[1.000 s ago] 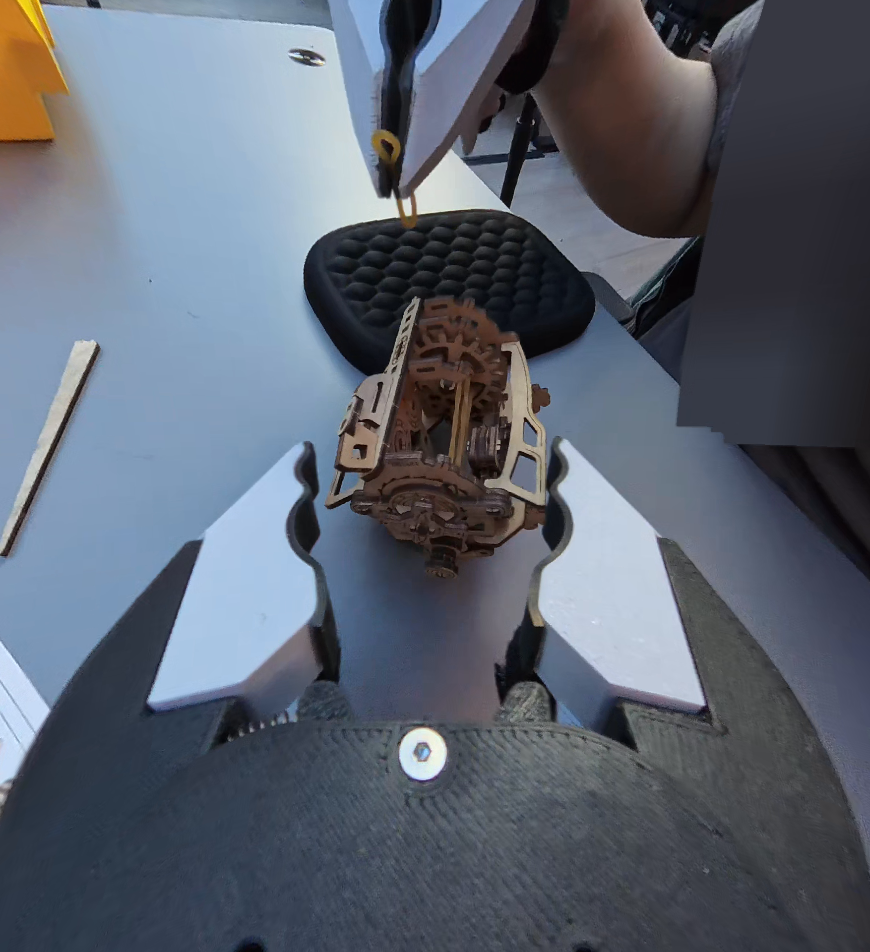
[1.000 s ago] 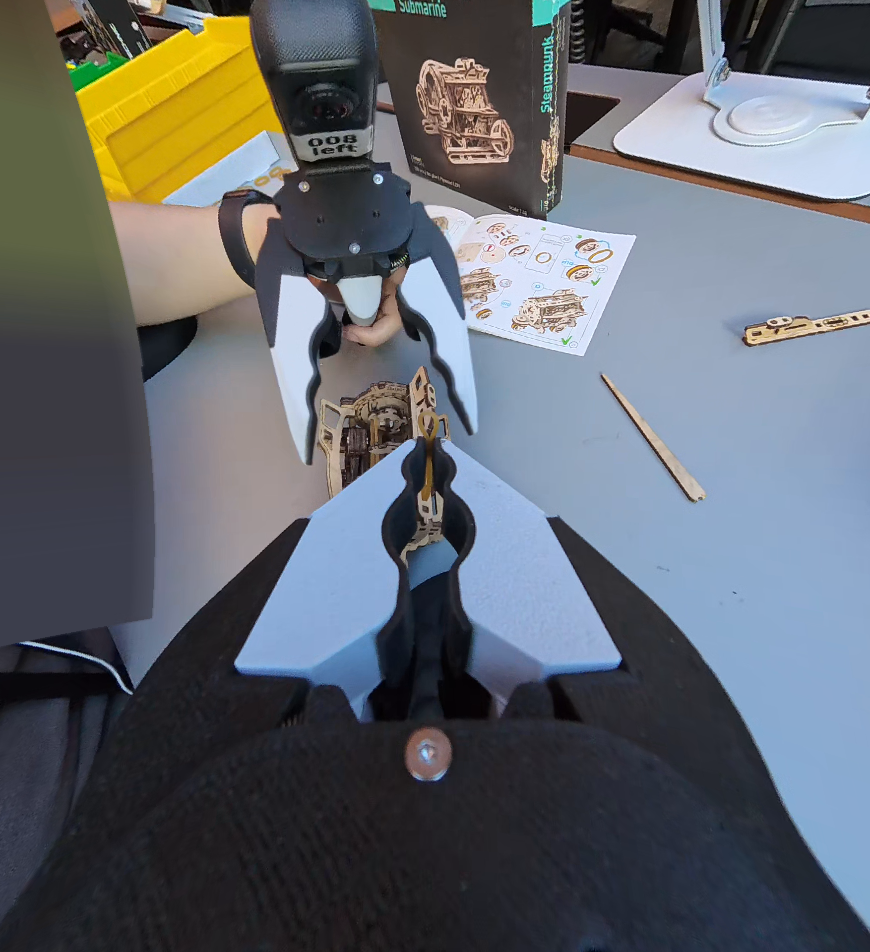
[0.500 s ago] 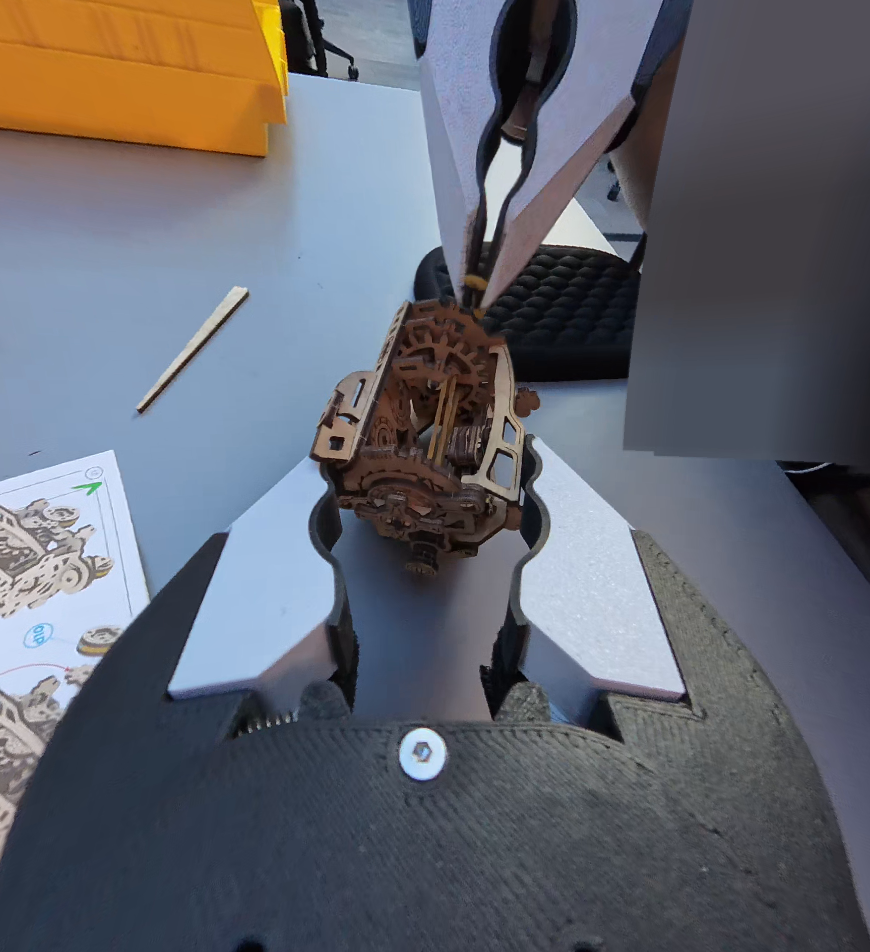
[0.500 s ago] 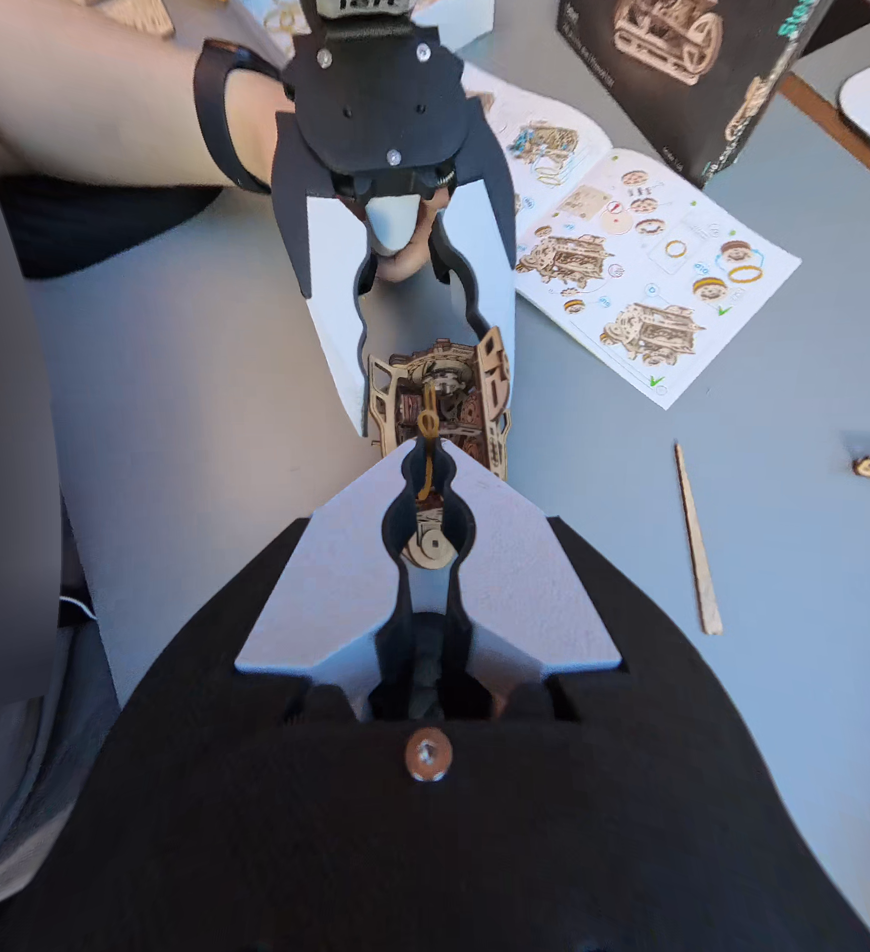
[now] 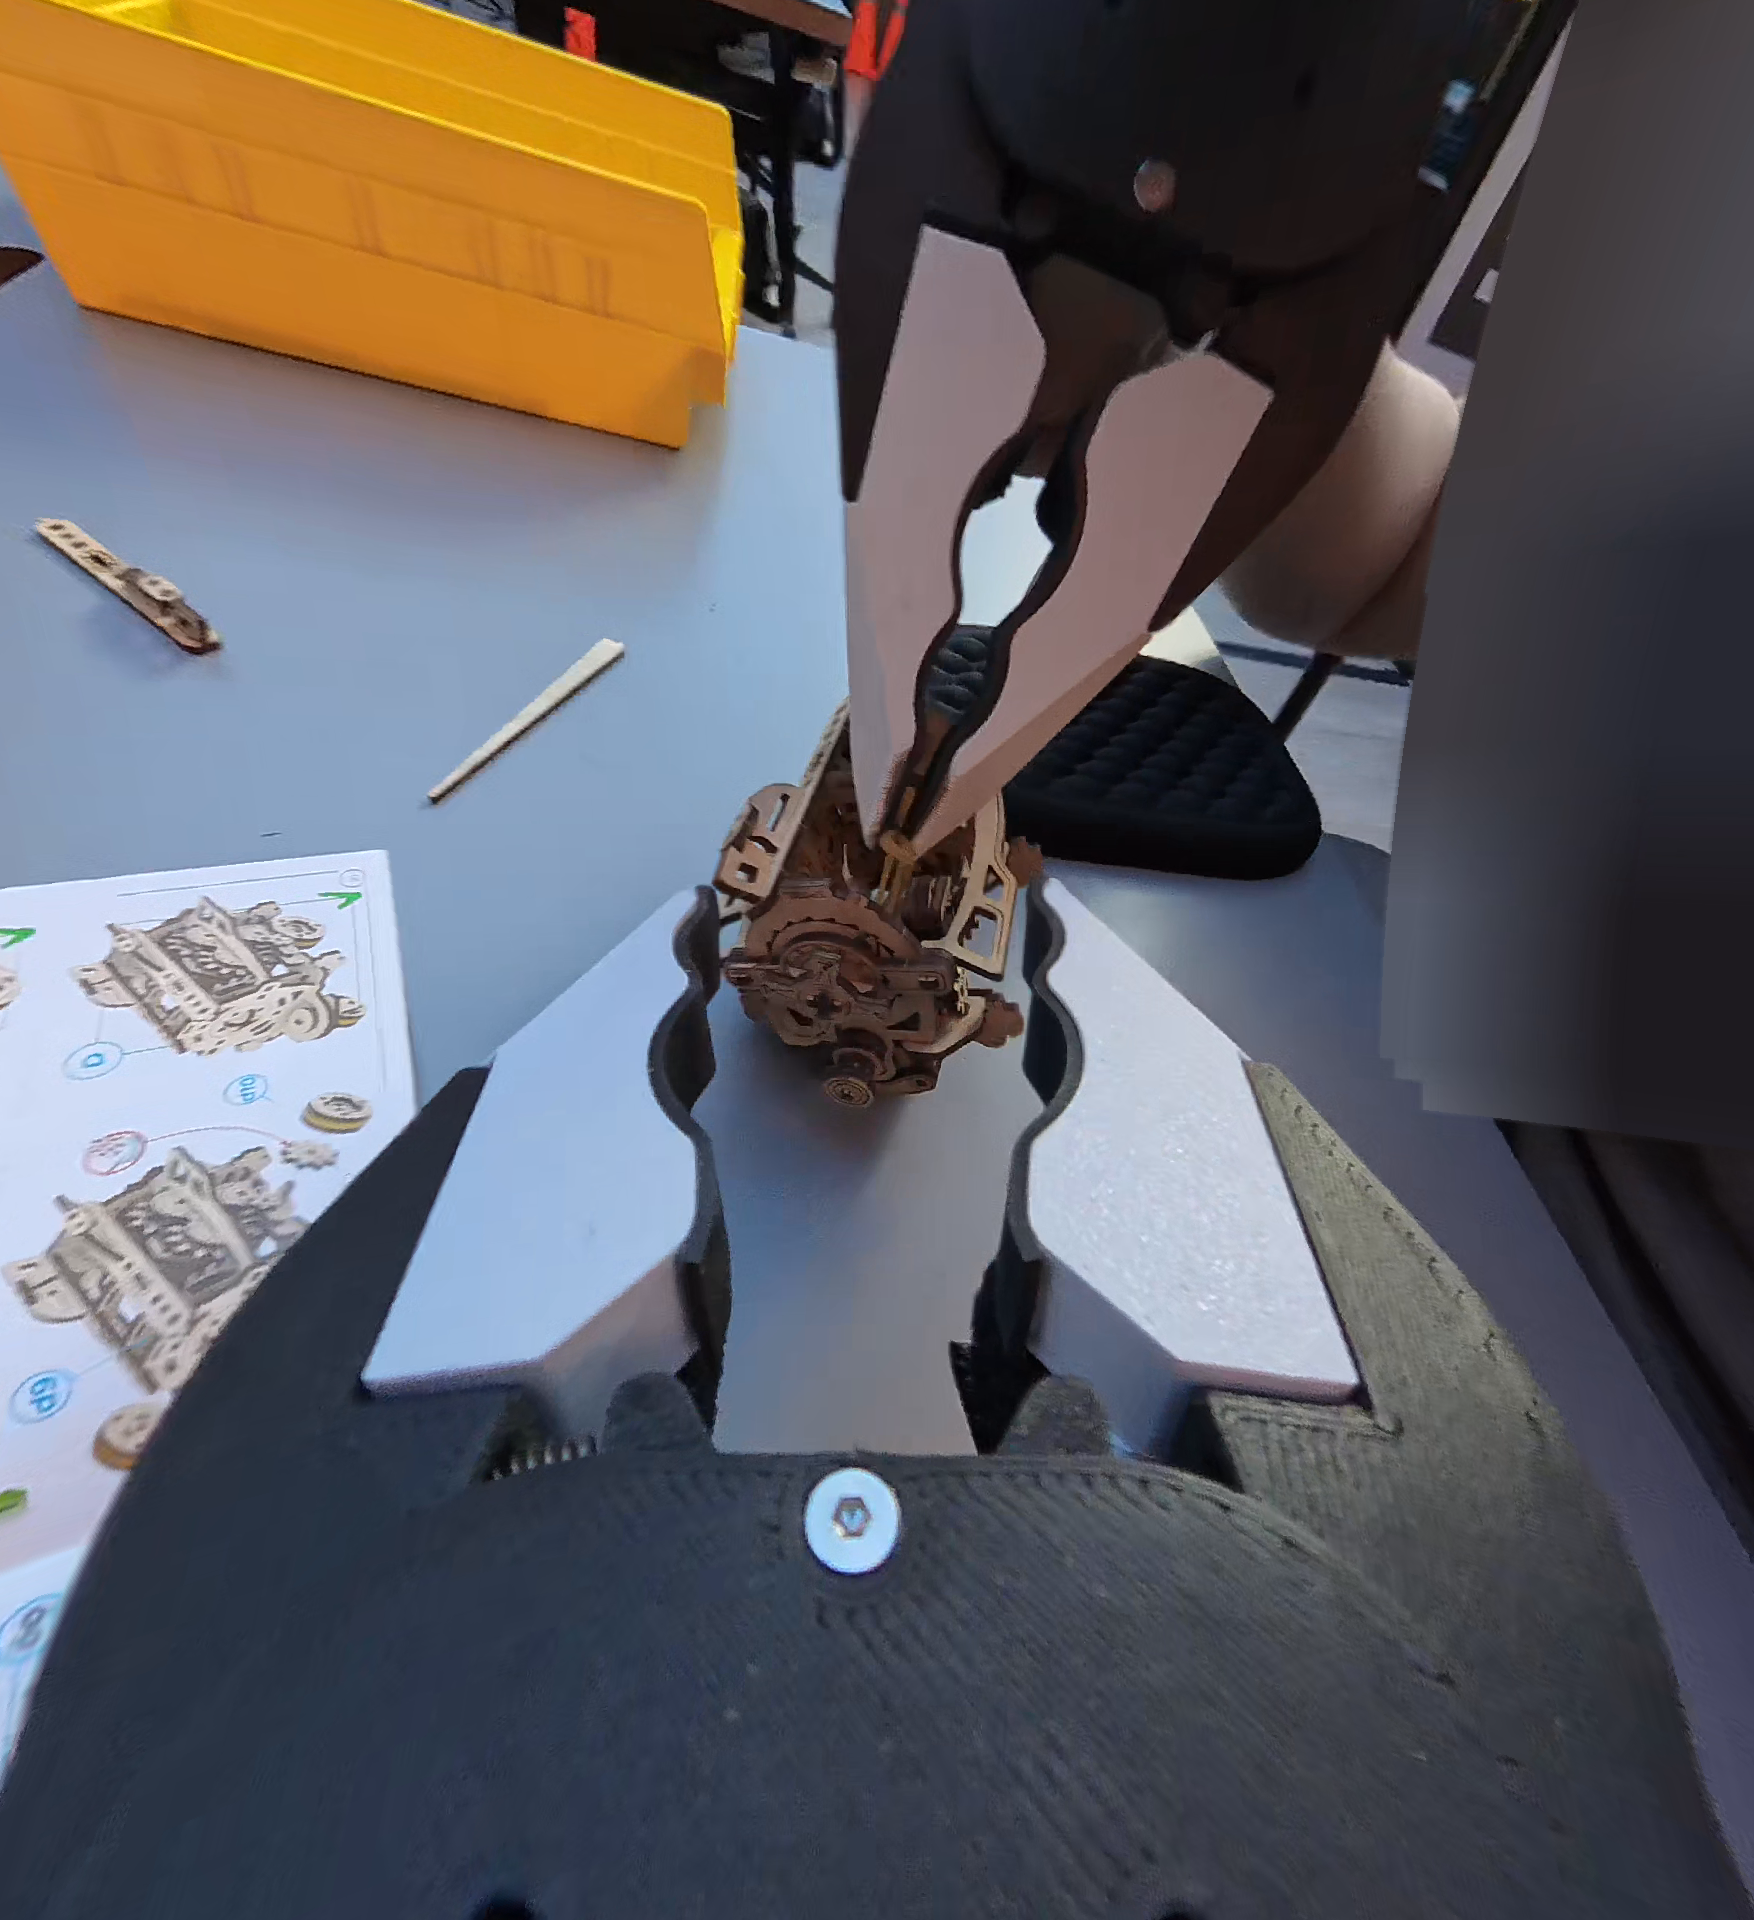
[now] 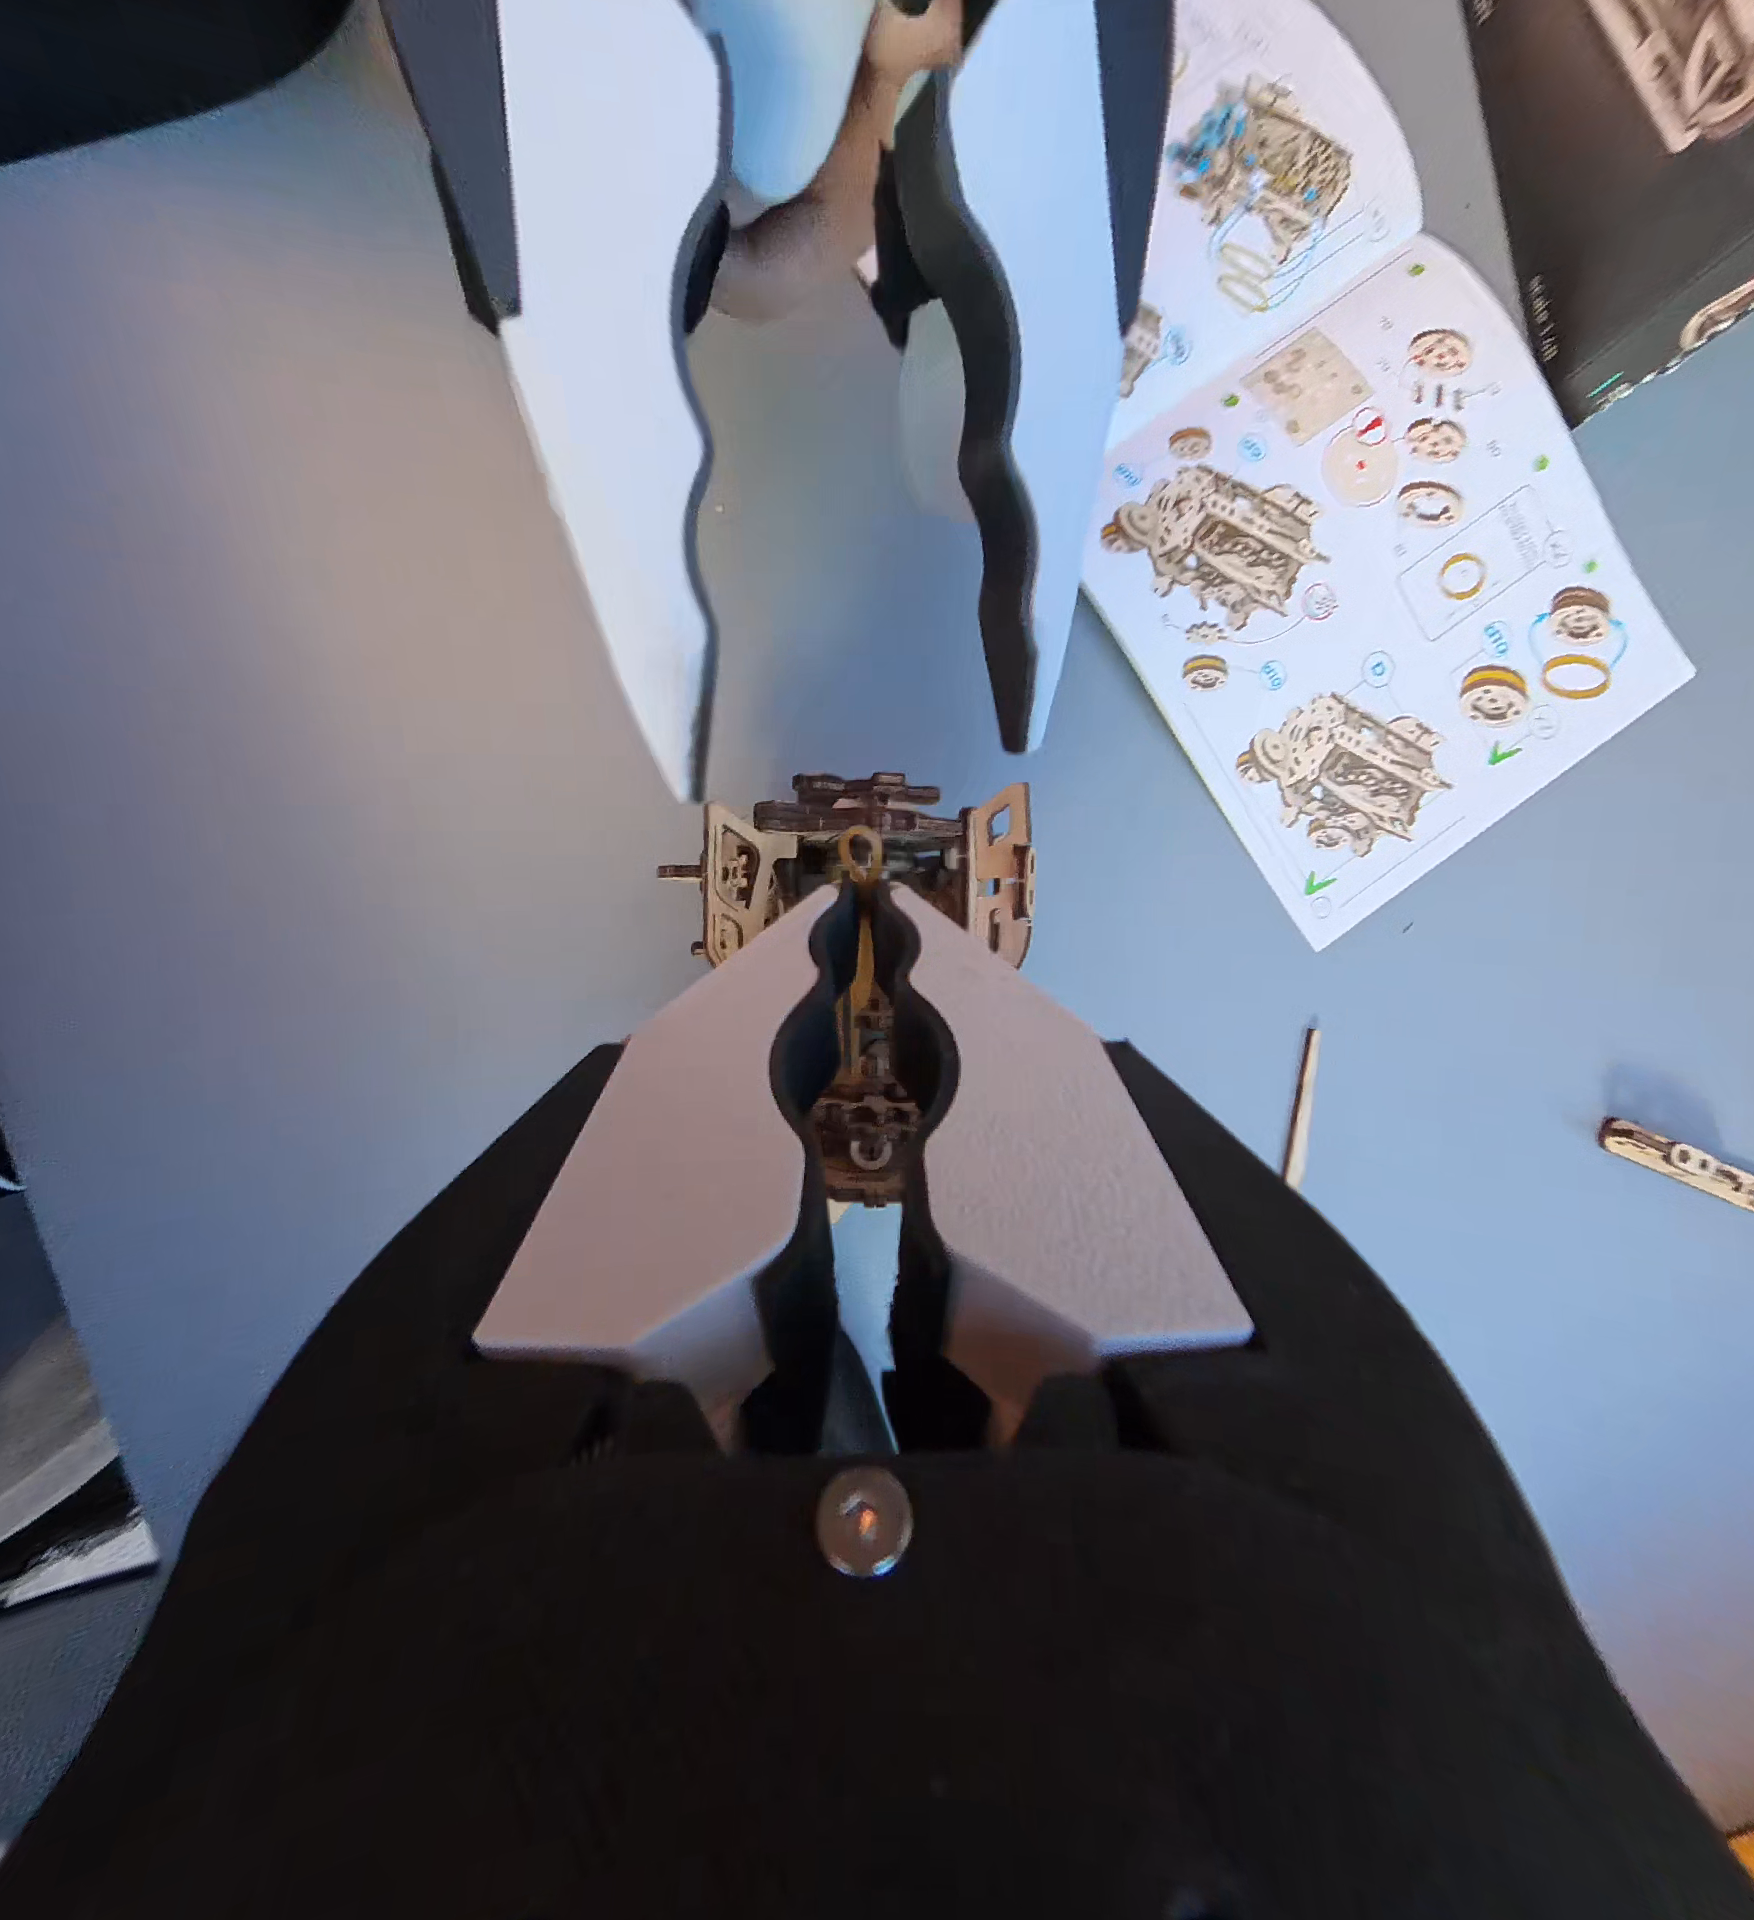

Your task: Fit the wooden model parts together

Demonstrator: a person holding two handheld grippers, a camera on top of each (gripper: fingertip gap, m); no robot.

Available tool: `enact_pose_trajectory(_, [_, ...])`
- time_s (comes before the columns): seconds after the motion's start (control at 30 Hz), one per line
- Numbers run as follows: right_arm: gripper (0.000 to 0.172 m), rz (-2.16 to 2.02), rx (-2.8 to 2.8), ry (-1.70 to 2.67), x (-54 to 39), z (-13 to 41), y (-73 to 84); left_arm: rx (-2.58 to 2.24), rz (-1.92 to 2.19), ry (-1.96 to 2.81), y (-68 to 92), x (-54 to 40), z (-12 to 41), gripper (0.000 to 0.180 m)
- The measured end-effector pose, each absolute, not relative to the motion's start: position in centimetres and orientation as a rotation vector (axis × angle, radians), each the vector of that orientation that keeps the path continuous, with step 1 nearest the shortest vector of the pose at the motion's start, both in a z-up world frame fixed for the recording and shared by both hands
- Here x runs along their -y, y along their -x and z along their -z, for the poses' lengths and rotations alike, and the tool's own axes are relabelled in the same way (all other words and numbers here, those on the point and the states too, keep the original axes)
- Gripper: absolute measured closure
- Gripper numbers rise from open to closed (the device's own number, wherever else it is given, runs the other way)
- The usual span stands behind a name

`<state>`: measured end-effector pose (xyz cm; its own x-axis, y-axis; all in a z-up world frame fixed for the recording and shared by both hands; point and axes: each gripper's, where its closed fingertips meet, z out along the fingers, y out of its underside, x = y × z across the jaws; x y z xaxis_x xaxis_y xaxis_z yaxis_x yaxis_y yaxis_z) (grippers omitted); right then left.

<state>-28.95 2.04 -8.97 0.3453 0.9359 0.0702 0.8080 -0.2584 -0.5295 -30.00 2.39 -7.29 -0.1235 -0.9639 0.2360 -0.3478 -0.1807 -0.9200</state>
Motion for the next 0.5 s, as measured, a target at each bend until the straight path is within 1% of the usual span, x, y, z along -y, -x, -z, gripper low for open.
enact_pose_trajectory(0.03, [0.171,-0.352,1.509,2.107,-2.0,8.7,29.1,-1.452,1.311,1.555,30.3,-2.7,6.7,0.129])
enact_pose_trajectory(0.07, [0.171,-0.356,1.494,2.083,-2.0,8.5,29.2,-1.435,1.318,1.56,30.5,-2.9,6.2,0.14])
enact_pose_trajectory(0.1, [0.171,-0.363,1.479,2.062,-2.0,8.2,29.3,-1.427,1.336,1.565,30.6,-2.8,5.6,0.147])
enact_pose_trajectory(0.2, [0.172,-0.386,1.474,1.993,-1.8,7.5,29.7,-1.423,1.408,1.611,30.3,-1.9,4.7,0.161])
enact_pose_trajectory(0.27, [0.171,-0.368,1.468,1.992,-2.0,7.6,29.6,-1.421,1.431,1.685,29.9,-1.4,4.8,0.164])
enact_pose_trajectory(0.4, [0.171,-0.337,1.474,1.964,-2.0,7.6,29.7,-1.38,1.379,1.789,29.4,-1.7,5.5,0.151])
enact_pose_trajectory(0.43, [0.171,-0.32,1.475,1.955,-2.1,7.6,29.6,-1.379,1.388,1.8,29.4,-1.6,5.5,0.152])
enact_pose_trajectory(0.5, [0.171,-0.295,1.492,1.933,-2.0,7.6,29.6,-1.375,1.421,1.814,29.3,-1.4,5.6,0.16])
